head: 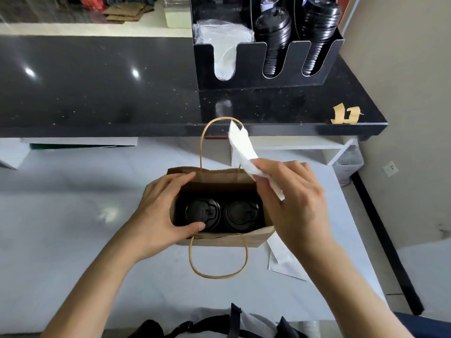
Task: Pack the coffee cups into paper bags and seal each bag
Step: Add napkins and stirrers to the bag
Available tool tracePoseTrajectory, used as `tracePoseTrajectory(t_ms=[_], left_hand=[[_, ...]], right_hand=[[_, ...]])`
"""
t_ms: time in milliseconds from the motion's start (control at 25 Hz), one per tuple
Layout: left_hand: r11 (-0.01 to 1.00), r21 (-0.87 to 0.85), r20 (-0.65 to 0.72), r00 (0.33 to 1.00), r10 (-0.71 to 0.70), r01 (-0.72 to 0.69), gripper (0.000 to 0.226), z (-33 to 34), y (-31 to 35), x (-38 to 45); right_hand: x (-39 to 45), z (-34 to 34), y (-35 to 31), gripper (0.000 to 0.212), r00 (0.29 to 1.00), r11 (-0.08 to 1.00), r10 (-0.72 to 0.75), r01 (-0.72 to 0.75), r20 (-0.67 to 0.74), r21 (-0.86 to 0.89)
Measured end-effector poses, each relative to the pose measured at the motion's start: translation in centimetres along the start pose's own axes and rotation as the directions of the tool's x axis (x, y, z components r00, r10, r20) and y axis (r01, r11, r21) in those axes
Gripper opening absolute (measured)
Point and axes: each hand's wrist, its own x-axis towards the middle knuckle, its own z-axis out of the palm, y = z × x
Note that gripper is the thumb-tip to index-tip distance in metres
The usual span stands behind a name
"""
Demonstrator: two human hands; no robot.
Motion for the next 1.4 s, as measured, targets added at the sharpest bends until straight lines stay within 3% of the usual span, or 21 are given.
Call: tracePoseTrajectory(t_ms=[80,160,320,520,640,760,880,1080,1160,1280,1400], left_hand=[[1.0,0.001,-0.006,1.0,0.001,-0.001,0.1,0.0,0.1,0.0],[1.0,-0.005,-0.012,1.0,0.004,-0.004,0.102,-0.1,0.2,0.0],[1.0,-0.001,-0.014,1.0,0.0,0.0,0.108,0.0,0.3,-0.1],[1.0,-0.012,0.001,1.0,0.017,-0.017,0.107,0.1,0.2,0.0],[1.0,-0.01,0.005,1.0,0.024,-0.024,0.105,0.0,0.2,0.0],[1.0,-0.005,-0.008,0.999,0.031,-0.031,0.102,0.0,0.2,0.0],[0.999,-0.008,-0.033,0.999,0.04,-0.041,0.094,0.0,0.2,0.1],[0.996,-0.034,-0.124,0.989,0.083,-0.088,0.054,0.0,0.2,0.2],[0.992,-0.071,-0.171,0.982,0.086,-0.1,0.046,-0.3,0.0,0.1],[0.973,-0.184,-0.28,0.956,0.081,-0.137,0.042,-0.6,-0.4,-0.4],[0.928,-0.366,-0.295,0.955,-0.038,-0.076,0.039,-0.5,-1.1,-1.5]], right_hand=[[0.3,1.3,-0.7,0.017,0.982,0.991,-0.131,0.134,0.135,-0.013],[0.7,2.2,-0.9,0.017,0.919,0.974,-0.2,0.225,0.339,-0.035],[1.7,3.6,-0.7,0.028,0.716,0.972,-0.073,0.206,0.695,-0.11],[1.8,5.5,-1.0,0.026,0.559,0.96,0.053,0.2,0.828,-0.196],[1.3,5.9,-0.6,0.024,0.482,0.977,0.096,0.121,0.871,-0.174],[1.1,5.6,-0.3,0.039,0.452,0.991,0.114,0.008,0.884,-0.132],[1.4,4.8,-0.2,0.045,0.508,0.992,0.121,-0.091,0.853,-0.086],[1.0,2.1,0.8,0.012,0.831,0.987,0.056,-0.13,0.553,0.095],[0.1,0.8,1.8,0.016,0.9,0.981,0.1,-0.16,0.424,0.107],[-1.9,-0.3,3.1,0.017,0.91,0.936,0.287,-0.332,0.299,0.114],[-4.2,-0.8,4.0,0.021,0.854,0.87,0.432,-0.48,0.29,0.115]])
